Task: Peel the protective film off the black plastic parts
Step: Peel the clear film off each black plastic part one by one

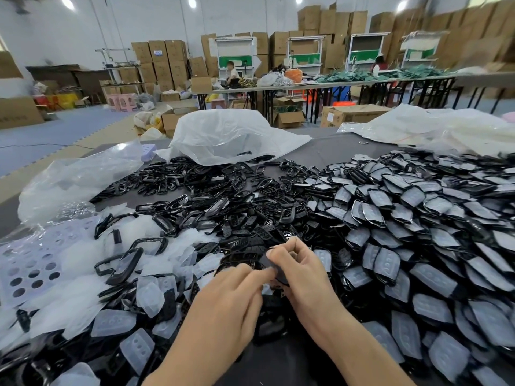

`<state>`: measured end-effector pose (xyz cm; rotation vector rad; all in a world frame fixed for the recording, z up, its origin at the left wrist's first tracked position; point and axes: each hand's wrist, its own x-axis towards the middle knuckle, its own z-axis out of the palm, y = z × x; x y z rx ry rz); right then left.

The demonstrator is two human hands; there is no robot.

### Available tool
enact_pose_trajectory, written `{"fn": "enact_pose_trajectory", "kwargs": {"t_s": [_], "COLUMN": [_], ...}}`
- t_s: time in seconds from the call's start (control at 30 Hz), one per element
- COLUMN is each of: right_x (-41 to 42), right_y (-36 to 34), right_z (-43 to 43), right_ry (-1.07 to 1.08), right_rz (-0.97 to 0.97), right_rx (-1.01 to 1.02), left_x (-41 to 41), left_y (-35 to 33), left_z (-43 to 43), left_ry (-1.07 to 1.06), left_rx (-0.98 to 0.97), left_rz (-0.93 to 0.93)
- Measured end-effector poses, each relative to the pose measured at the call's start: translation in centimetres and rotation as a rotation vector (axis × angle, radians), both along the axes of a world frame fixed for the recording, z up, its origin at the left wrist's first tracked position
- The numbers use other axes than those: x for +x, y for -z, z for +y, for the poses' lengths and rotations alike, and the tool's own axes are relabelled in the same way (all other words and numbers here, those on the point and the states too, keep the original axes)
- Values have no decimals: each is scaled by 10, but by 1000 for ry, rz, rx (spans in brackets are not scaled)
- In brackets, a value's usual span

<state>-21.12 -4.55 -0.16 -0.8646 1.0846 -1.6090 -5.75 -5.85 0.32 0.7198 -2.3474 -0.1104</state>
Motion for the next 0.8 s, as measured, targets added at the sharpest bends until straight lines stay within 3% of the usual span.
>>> {"fn": "enact_pose_trajectory", "kwargs": {"t_s": [0.23,0.43,0.63,0.8], "right_x": [-7,-3,7,6], "right_y": [-2,-1,0,-3], "right_z": [0,1,5,11], "right_ry": [19,-96,-218,-183], "right_rz": [-126,-97,-8,228], "right_rx": [39,42,-63,-78], "left_x": [-12,-5,-6,1], "left_y": [9,5,0,-3], "left_z": [10,1,-4,-11], "left_ry": [114,-95,-104,-127], "left_rx": [7,455,681,790], "left_rz": [-43,451,585,742]}}
